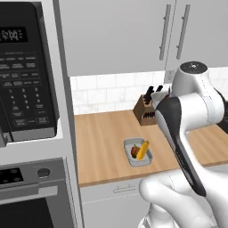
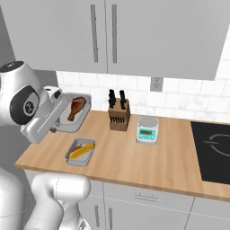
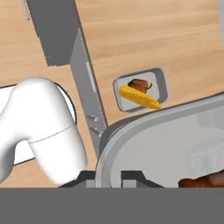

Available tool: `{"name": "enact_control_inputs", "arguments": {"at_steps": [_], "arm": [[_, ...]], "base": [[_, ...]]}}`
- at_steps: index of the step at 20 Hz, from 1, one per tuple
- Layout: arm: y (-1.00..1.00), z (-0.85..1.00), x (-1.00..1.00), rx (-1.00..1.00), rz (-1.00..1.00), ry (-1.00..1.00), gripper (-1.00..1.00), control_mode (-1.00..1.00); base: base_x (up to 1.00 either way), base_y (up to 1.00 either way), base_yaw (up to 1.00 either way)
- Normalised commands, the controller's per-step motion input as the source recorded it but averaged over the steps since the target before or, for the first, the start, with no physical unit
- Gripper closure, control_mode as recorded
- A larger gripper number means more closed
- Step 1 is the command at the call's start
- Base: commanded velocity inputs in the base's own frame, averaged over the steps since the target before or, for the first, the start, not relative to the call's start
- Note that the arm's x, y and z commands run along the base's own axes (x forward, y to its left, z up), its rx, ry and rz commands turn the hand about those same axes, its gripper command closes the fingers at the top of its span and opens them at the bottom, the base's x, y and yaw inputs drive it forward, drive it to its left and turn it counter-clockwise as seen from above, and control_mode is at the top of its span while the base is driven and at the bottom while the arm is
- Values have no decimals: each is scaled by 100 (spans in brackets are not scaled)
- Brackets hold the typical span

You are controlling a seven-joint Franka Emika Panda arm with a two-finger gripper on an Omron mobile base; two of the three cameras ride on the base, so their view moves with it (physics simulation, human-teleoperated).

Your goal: Take the meat container that has the chicken drumstick and place it on the second highest rack of the freezer. Then take the vegetable container that has the bell pepper and corn and place it on the highest rack of the freezer.

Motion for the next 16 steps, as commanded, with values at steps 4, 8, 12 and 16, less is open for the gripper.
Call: {"name": "enact_control_inputs", "arguments": {"at_steps": [4,8,12,16], "arm": [[0,21,-4,0,0,0,100,-100],[4,11,-11,0,2,0,100,-100],[6,1,-23,0,3,0,100,-100],[-9,1,-24,0,-2,0,100,-100]], "base": [[0,0,0],[0,0,0],[0,0,0],[0,0,0]]}}
